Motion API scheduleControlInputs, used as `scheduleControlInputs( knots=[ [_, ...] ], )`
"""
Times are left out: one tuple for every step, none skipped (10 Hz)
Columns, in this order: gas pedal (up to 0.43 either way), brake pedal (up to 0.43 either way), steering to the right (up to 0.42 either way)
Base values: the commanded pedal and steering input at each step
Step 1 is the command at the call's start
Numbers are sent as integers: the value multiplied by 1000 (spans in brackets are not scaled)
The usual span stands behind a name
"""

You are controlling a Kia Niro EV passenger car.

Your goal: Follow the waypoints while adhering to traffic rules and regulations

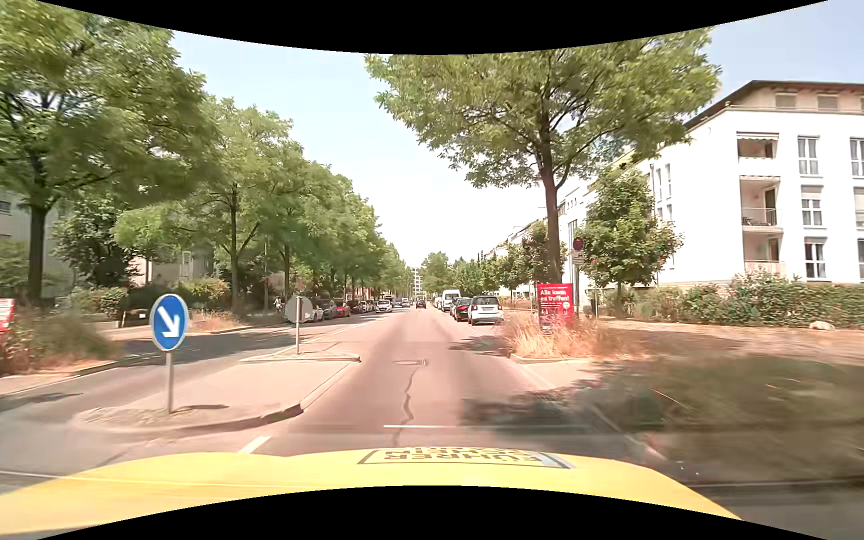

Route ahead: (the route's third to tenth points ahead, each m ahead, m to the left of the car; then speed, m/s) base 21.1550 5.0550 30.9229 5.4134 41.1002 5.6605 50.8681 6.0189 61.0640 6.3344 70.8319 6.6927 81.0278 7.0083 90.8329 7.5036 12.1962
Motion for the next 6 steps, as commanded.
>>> scheduleControlInputs(
  knots=[
    [59, 0, -23],
    [59, 0, -23],
    [59, 0, -23],
    [67, 0, -23],
    [79, 0, -24],
    [79, 0, -23]
  ],
)
